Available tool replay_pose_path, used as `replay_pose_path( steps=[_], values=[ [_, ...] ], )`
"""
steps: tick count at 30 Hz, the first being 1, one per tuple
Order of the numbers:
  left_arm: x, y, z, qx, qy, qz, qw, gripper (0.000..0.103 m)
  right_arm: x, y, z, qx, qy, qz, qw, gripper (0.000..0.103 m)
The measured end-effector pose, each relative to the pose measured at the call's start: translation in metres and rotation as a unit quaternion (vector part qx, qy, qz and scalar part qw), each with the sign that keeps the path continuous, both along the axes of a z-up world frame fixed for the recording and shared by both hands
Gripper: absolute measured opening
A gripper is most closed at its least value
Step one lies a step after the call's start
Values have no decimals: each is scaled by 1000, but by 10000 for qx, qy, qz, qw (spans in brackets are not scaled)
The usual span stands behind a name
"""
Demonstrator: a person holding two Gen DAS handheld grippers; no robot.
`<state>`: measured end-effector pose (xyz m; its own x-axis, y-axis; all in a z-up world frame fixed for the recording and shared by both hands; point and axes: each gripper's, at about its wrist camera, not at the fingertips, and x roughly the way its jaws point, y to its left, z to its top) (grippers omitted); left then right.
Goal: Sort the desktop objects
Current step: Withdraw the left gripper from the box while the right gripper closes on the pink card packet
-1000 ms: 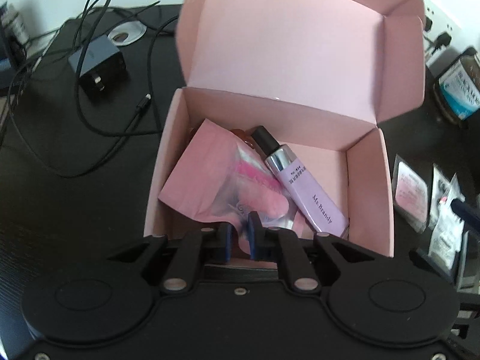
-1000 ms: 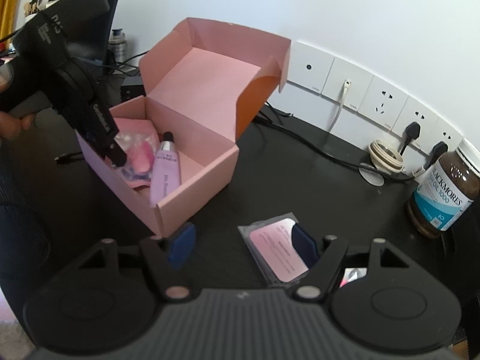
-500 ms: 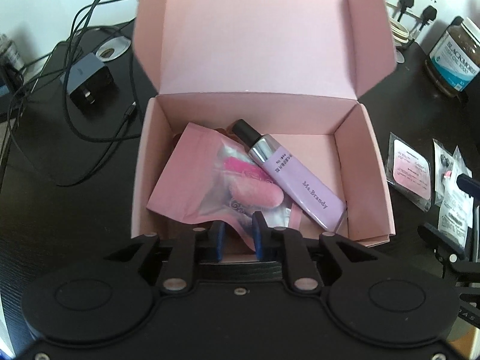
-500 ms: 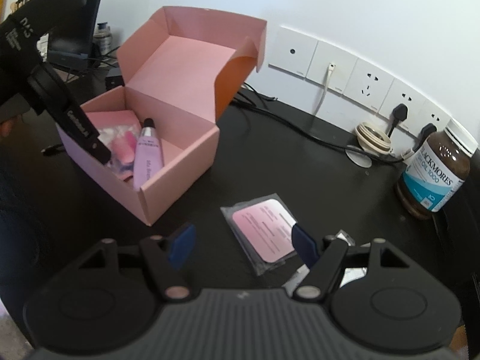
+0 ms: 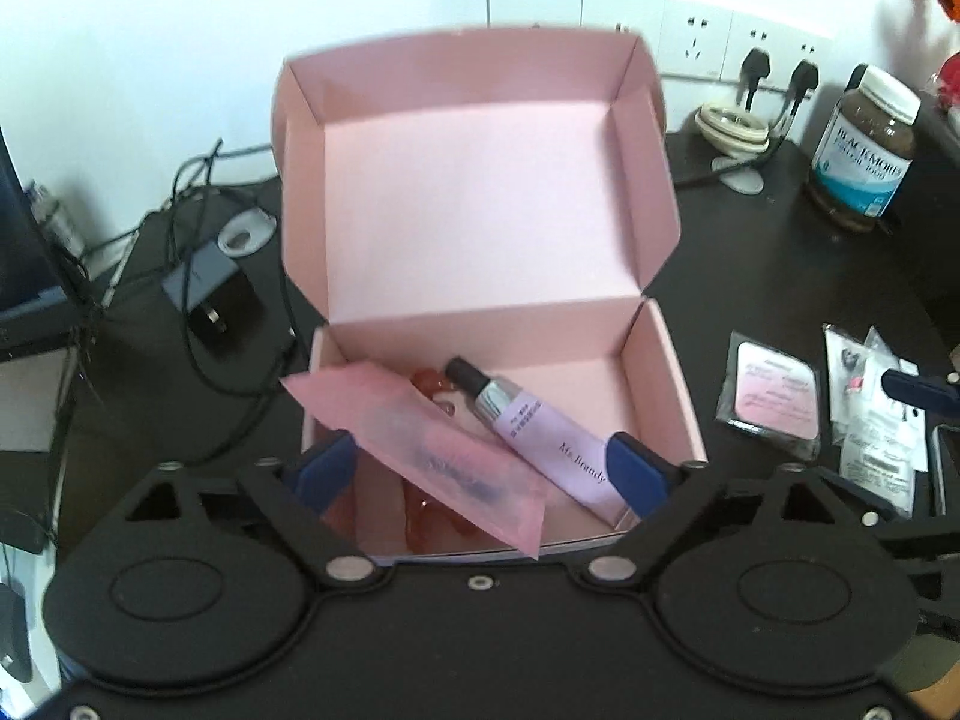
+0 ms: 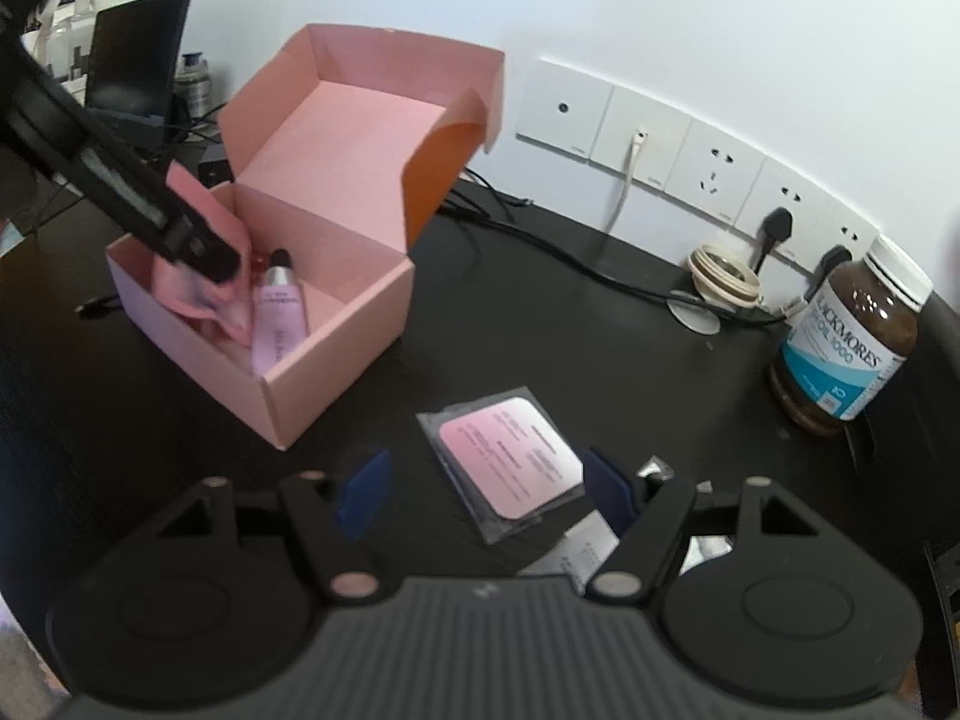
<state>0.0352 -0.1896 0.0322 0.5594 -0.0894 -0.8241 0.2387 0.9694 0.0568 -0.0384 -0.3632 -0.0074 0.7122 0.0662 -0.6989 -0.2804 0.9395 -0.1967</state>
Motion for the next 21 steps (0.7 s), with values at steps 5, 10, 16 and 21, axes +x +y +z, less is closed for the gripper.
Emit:
replay_pose_path(
  steps=[5, 10, 16, 21],
  values=[
    [-6, 14, 9, -19, -212, 254, 9995, 95, 3, -6, -4, -195, 98, 131, 9997, 71],
    [-20, 21, 11, 307, -662, 533, 9959, 96, 19, -7, -17, -484, 360, 626, 9962, 71],
    [-38, 22, 10, 681, -1088, 764, 9888, 96, 40, 2, -38, -829, 553, 1097, 9890, 69],
    [-38, 30, 5, 645, -1027, 865, 9888, 96, 53, 5, -42, -751, 520, 1058, 9902, 65]
  ],
)
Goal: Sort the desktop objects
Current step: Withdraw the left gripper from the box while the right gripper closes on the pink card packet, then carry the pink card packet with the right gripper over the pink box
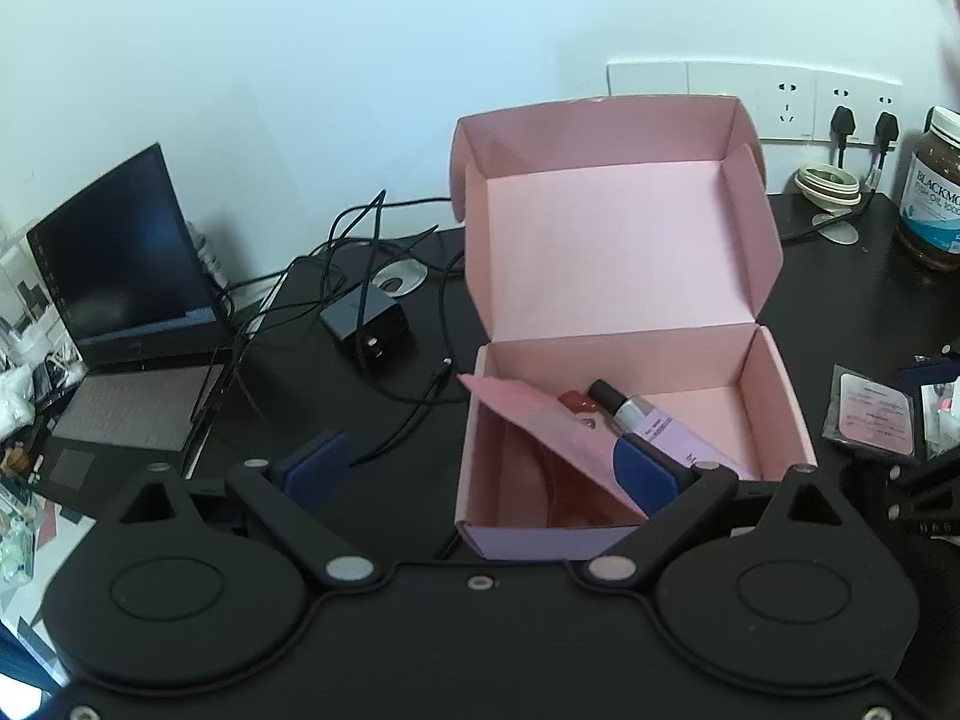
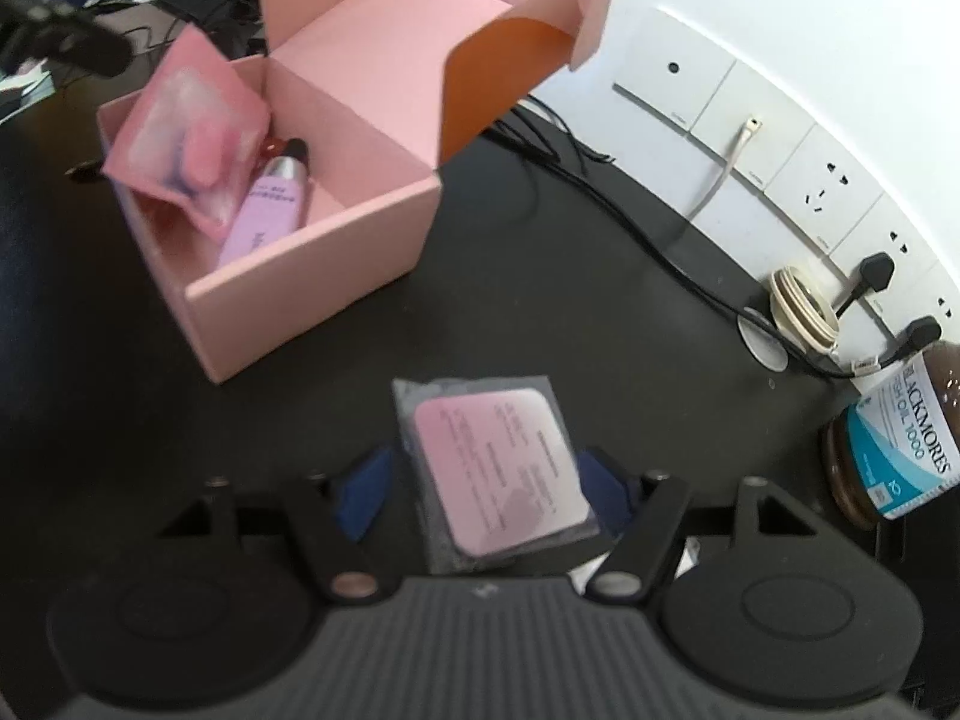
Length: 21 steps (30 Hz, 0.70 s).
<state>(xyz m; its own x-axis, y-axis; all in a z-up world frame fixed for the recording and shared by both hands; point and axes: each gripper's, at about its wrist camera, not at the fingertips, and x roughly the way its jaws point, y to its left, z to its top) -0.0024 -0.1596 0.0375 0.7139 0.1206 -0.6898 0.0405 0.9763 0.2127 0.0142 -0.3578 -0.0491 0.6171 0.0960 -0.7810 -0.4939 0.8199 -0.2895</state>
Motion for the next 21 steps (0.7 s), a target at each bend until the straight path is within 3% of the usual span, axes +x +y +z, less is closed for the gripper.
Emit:
replay_pose_path(
  steps=[2, 5, 8, 10, 15, 21],
  values=[
    [1, 5, -1, -73, 40, 77, 9999, 96, 3, -3, 0, 127, 37, -49, 9999, 61],
    [2, 10, 0, -166, 62, 141, 9997, 96, 2, 3, 1, 95, 81, -1, 9999, 46],
    [3, 12, 2, -223, 61, 156, 9996, 96, -5, 14, -1, -96, 10, 165, 9998, 28],
    [3, 12, 2, -221, 62, 141, 9996, 96, -6, 17, -2, -114, 42, 125, 9998, 8],
    [3, 16, 2, -289, 90, 141, 9994, 96, -8, 17, 1, -22, -14, -60, 10000, 3],
    [4, 25, 4, -453, 116, 222, 9987, 96, -20, 6, 35, 374, -490, -413, 9972, 2]
  ],
)
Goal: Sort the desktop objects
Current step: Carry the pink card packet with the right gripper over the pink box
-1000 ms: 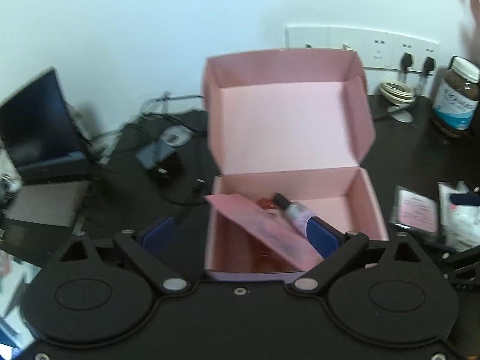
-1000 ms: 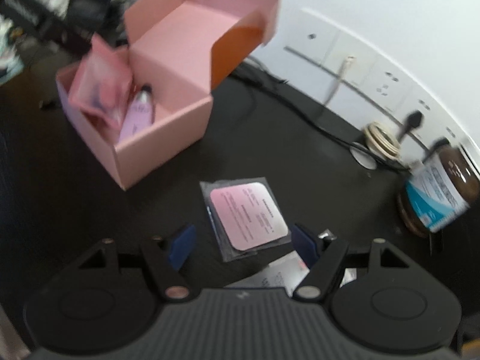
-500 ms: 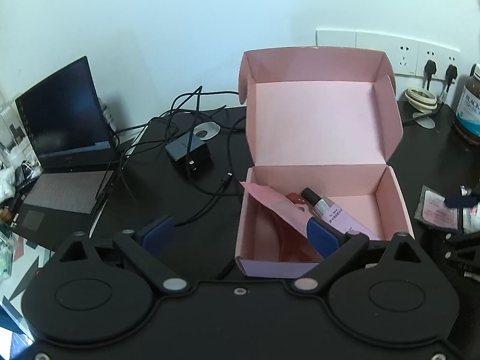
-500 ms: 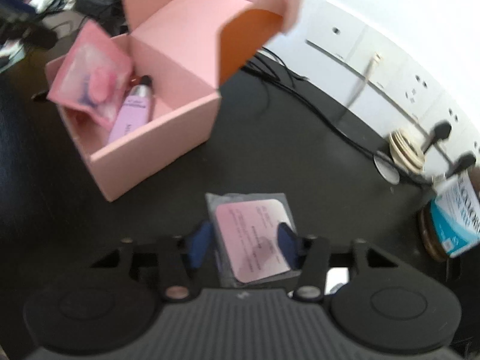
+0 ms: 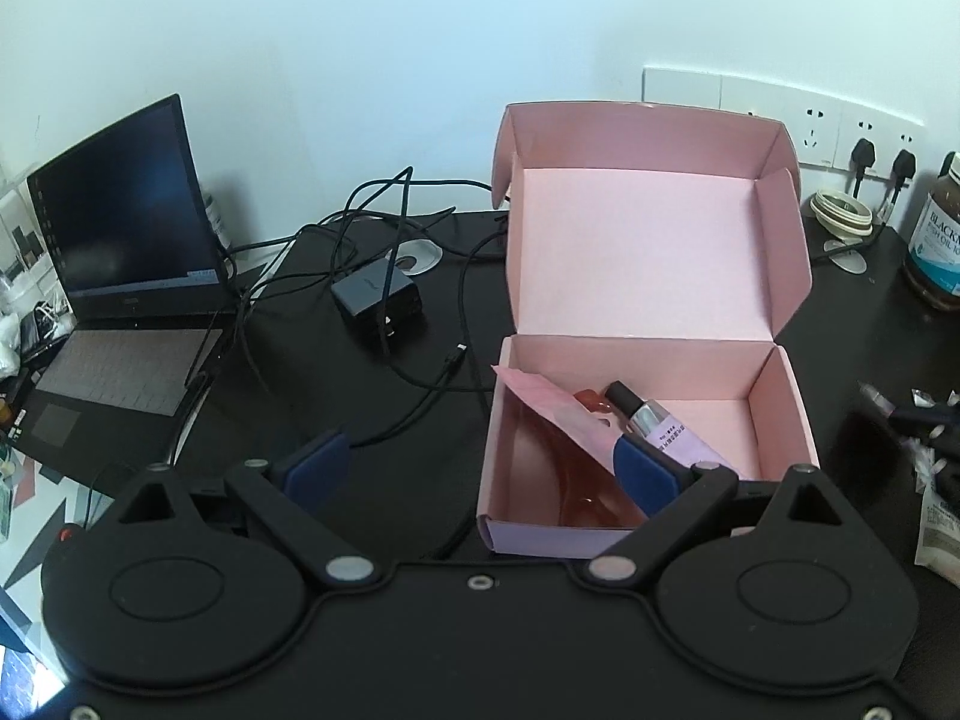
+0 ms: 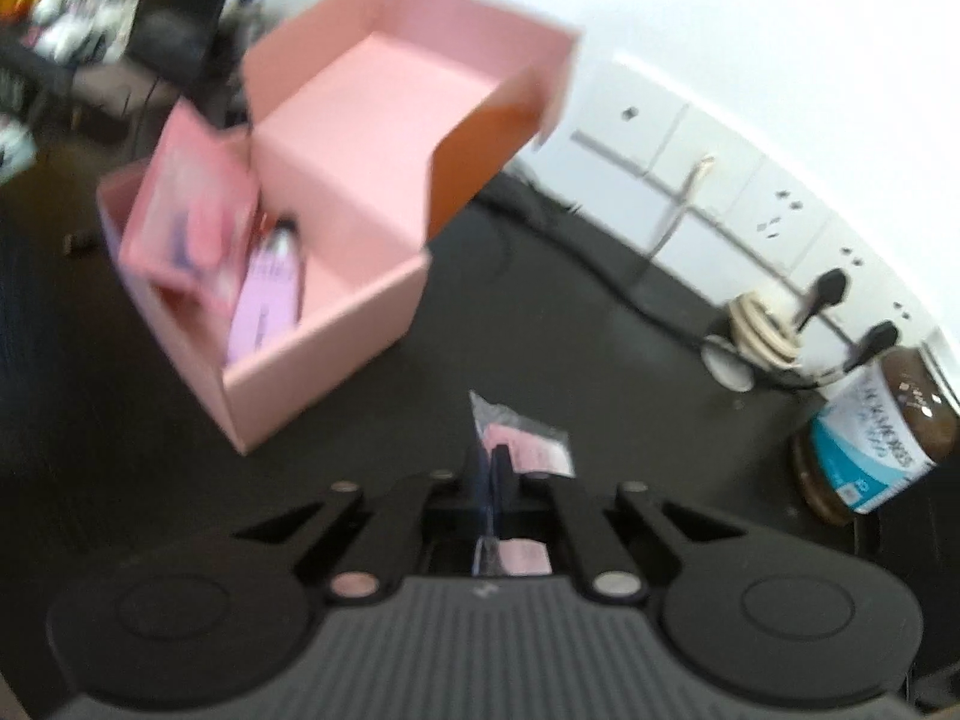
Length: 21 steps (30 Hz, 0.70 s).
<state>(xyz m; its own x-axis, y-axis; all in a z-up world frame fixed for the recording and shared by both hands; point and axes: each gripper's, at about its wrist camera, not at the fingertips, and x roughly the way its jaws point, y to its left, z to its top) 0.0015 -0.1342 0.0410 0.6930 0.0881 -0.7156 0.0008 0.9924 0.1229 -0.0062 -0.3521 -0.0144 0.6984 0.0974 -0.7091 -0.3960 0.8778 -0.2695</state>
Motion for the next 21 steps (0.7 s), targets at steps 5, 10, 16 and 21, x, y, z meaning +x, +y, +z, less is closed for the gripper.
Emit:
replay_pose_path(
  steps=[5, 10, 16, 21],
  values=[
    [3, 6, -3, -169, 98, 60, 9998, 96, -1, -18, 38, 1232, -126, -509, 9910, 2],
    [2, 8, -7, -206, 152, 65, 9997, 96, -3, -17, 66, 2197, -254, -386, 9745, 2],
    [-1, 14, -13, -231, 268, 83, 9993, 96, -10, 26, 80, 2007, -474, 625, 9765, 2],
    [-5, 19, -15, -42, 253, 126, 9996, 96, -7, 81, 63, 836, -859, 1554, 9805, 2]
  ],
)
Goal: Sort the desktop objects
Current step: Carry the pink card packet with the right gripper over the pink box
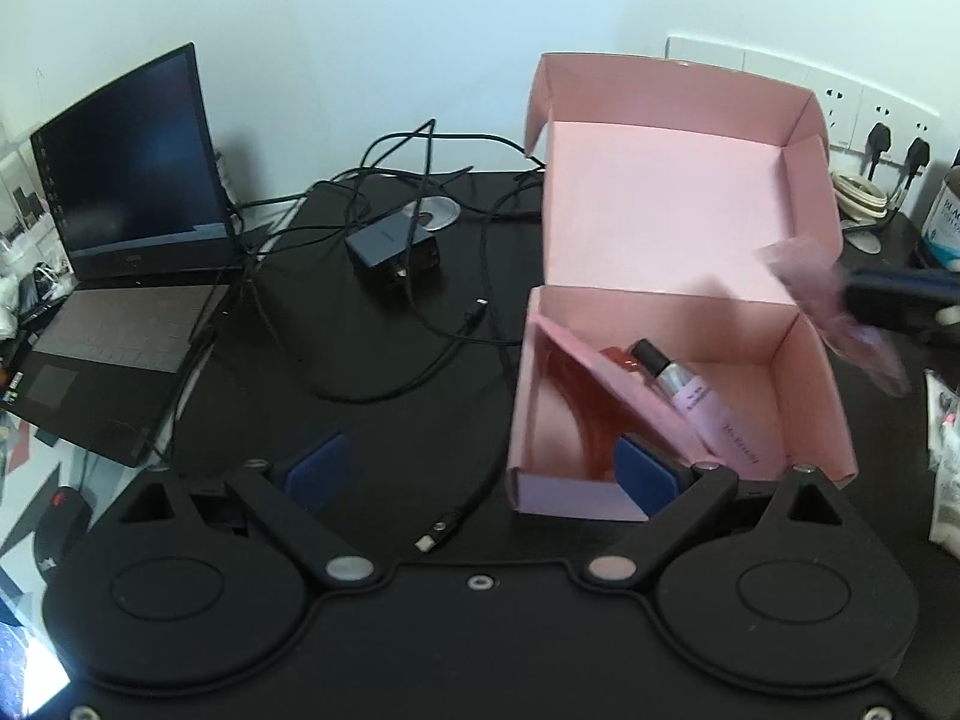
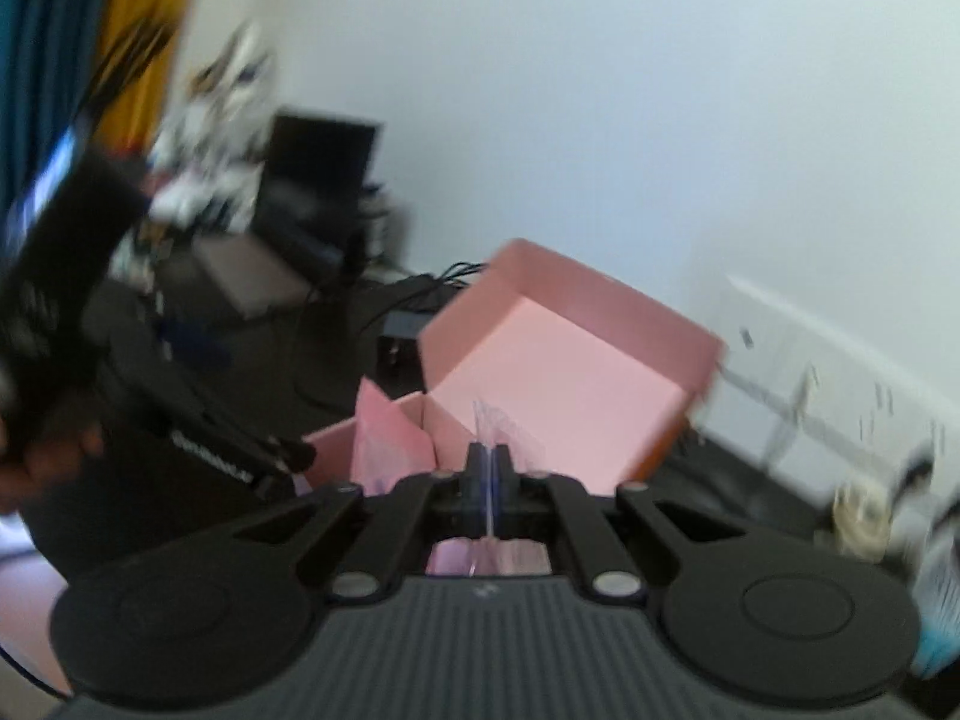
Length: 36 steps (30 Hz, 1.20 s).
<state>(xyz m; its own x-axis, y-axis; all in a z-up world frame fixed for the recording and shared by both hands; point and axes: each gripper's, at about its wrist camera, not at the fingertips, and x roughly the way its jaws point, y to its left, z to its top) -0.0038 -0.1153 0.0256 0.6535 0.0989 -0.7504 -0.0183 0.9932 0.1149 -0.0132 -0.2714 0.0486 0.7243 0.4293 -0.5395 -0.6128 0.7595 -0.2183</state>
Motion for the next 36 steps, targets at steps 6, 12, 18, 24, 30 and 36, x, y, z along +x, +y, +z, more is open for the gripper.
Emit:
replay_pose_path(
  steps=[6, 12, 18, 24, 30, 36],
  values=[
    [-3, 8, 0, 70, -5, 112, 9999, 96, 19, 37, -44, -875, 281, 457, 9947, 2],
    [-4, 19, -1, 51, 29, 276, 9996, 96, 37, 42, -70, -1011, 1124, 348, 9879, 2],
    [-4, 26, 3, 25, -32, 341, 9994, 96, 43, 39, -62, -875, 1401, 68, 9862, 32],
    [-3, 29, 4, 48, -67, 305, 9995, 96, 32, 50, -33, -363, 1112, 306, 9927, 39],
    [-3, 36, 0, 87, -9, 346, 9994, 96, 29, 71, -44, -292, 1306, 388, 9902, 43],
    [-2, 41, 0, 49, -10, 369, 9993, 96, 31, 77, -45, -406, 1264, 114, 9911, 42]
  ],
)
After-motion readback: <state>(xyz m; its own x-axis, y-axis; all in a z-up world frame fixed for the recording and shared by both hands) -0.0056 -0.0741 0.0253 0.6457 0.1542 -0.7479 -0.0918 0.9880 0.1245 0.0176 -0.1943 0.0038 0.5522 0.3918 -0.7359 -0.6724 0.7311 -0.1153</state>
